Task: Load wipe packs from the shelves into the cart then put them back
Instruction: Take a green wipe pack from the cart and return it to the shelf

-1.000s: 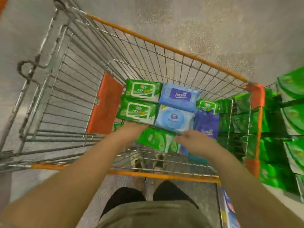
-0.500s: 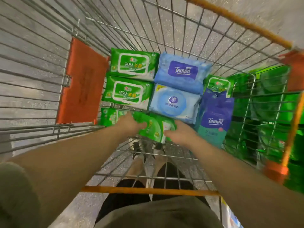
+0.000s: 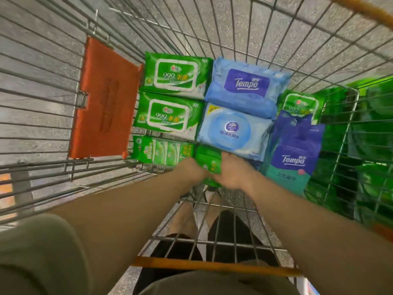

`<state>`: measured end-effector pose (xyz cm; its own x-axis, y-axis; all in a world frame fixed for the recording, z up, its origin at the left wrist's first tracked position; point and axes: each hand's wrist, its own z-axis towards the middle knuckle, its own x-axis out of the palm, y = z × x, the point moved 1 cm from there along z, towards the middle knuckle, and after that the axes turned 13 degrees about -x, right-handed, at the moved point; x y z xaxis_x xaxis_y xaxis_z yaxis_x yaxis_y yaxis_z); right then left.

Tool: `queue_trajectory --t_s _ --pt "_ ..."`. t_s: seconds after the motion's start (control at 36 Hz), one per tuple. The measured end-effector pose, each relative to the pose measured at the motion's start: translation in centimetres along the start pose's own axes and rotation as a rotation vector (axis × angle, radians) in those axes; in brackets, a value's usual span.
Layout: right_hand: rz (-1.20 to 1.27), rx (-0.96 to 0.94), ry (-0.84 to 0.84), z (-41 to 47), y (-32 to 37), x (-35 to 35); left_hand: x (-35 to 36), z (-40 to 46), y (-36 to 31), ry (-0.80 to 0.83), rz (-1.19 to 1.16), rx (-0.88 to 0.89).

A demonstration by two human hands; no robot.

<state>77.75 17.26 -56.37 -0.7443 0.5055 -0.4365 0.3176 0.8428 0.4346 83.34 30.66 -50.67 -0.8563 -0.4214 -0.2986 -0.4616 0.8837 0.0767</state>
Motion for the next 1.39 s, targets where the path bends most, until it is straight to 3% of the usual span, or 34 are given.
queue_trajectory --t_s 0.17,0.39,0.5,0.75,0.89,1.39 --pt "0.036 -0.077 0.134 2.2 -1.4 0.7 0.3 0.2 -0.4 -0.097 0.267 0.016" --pt "0.067 -0.16 0.185 0.4 1.1 -2.4 0.9 1.9 -0.3 -0.131 0.348 0.004" --pt "0.1 -0.127 0.264 1.6 0.1 -1.4 1.2 2.3 0.3 -0.094 0.324 0.006" --pt "0.209 -0.07 0.225 1.6 0.2 -1.6 0.7 2.7 0.7 0.0 0.194 -0.033" --pt "0.189 -0.078 0.338 2.1 0.3 -1.8 0.4 3.0 1.0 0.045 0.154 -0.064" --pt "0.1 -0.072 0.485 3.2 1.2 -2.8 -0.2 3.5 0.7 0.049 0.249 0.004"
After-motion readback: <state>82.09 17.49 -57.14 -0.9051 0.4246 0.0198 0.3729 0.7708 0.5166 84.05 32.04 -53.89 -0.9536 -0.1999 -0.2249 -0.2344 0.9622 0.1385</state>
